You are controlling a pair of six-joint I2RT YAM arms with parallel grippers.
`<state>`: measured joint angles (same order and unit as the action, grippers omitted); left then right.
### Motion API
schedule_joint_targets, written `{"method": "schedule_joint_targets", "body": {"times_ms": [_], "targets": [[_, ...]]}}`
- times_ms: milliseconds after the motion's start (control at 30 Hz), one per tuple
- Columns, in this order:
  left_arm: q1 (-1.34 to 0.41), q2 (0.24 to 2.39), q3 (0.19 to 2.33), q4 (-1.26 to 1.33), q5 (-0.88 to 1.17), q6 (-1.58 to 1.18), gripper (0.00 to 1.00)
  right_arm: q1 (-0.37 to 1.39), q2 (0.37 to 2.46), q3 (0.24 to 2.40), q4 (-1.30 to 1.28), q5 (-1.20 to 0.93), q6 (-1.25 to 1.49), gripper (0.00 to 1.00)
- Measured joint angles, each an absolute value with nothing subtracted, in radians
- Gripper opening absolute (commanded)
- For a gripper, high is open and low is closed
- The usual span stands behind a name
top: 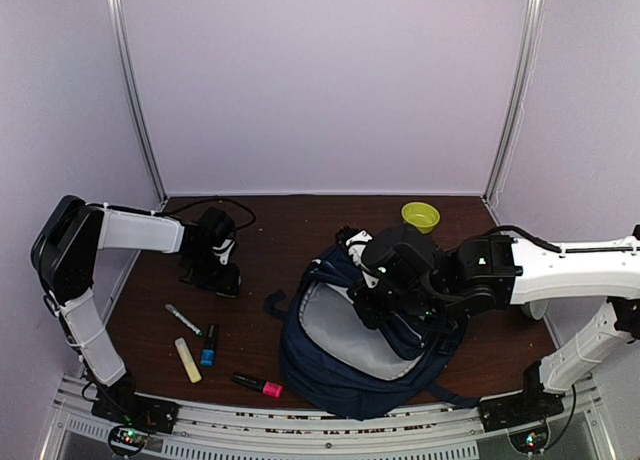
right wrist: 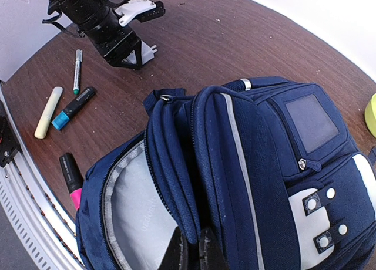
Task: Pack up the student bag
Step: Pick up the charger from the center of the board, then place the charger in the second largest pocket of the bag.
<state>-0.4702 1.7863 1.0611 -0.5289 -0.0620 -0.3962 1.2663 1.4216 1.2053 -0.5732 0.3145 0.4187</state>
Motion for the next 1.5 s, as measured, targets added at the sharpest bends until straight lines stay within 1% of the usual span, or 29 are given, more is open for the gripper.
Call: {"method": "schedule_joint_targets", "body": {"times_ms": [33, 67, 100, 300, 367, 400, 467, 800, 967, 1133, 1333, 1367, 1400, 1467, 1500], "targets": [[-0.47, 1.786, 1.061, -0.524, -0.059, -0.395, 0.3, 1.266, 1.422, 1.205, -0.573, 0.315, 0.419, 0.0], [-0.47, 1.786, 1.061, -0.521, -0.057, -0.392, 0.25, 1.266, 1.424, 1.207, -0.574, 0.314, 0.419, 0.0], [-0.47, 1.786, 1.061, -0.518, -0.055, -0.391, 0.23, 1.266, 1.428, 1.209, -0.575, 0.314, 0.418, 0.0], [-0.488, 1.768, 1.05, -0.518, -0.041, -0.387, 0.19, 1.266, 1.469, 1.253, -0.603, 0.315, 0.416, 0.0], [-0.505, 1.737, 1.039, -0.519, -0.04, -0.387, 0.16, 1.266, 1.477, 1.27, -0.616, 0.319, 0.416, 0.0], [-0.529, 1.719, 1.035, -0.521, -0.04, -0.387, 0.12, 1.266, 1.48, 1.278, -0.621, 0.323, 0.416, 0.0], [-0.569, 1.662, 1.02, -0.52, -0.04, -0.391, 0.01, 1.263, 1.486, 1.296, -0.638, 0.337, 0.417, 0.0], [-0.799, 1.287, 0.952, -0.516, -0.015, -0.398, 0.0, 1.217, 1.496, 1.33, -0.664, 0.373, 0.459, 0.0], [-0.908, 1.133, 0.859, -0.416, 0.061, -0.398, 0.0, 1.189, 1.506, 1.359, -0.667, 0.379, 0.479, 0.0], [-0.957, 1.126, 0.829, -0.326, 0.118, -0.394, 0.0, 1.16, 1.507, 1.377, -0.67, 0.366, 0.481, 0.0], [-1.003, 1.2, 0.849, -0.247, 0.15, -0.385, 0.0, 1.143, 1.506, 1.383, -0.671, 0.349, 0.483, 0.0], [-1.008, 1.23, 0.869, -0.246, 0.151, -0.383, 0.02, 1.143, 1.506, 1.383, -0.672, 0.347, 0.483, 0.0], [-1.011, 1.254, 0.889, -0.245, 0.15, -0.382, 0.13, 1.142, 1.506, 1.383, -0.672, 0.344, 0.484, 0.0], [-1.013, 1.307, 0.94, -0.248, 0.146, -0.376, 0.42, 1.141, 1.505, 1.383, -0.671, 0.339, 0.487, 0.0], [-1.013, 1.329, 0.964, -0.248, 0.145, -0.373, 0.52, 1.139, 1.505, 1.383, -0.671, 0.336, 0.49, 0.0]]}}
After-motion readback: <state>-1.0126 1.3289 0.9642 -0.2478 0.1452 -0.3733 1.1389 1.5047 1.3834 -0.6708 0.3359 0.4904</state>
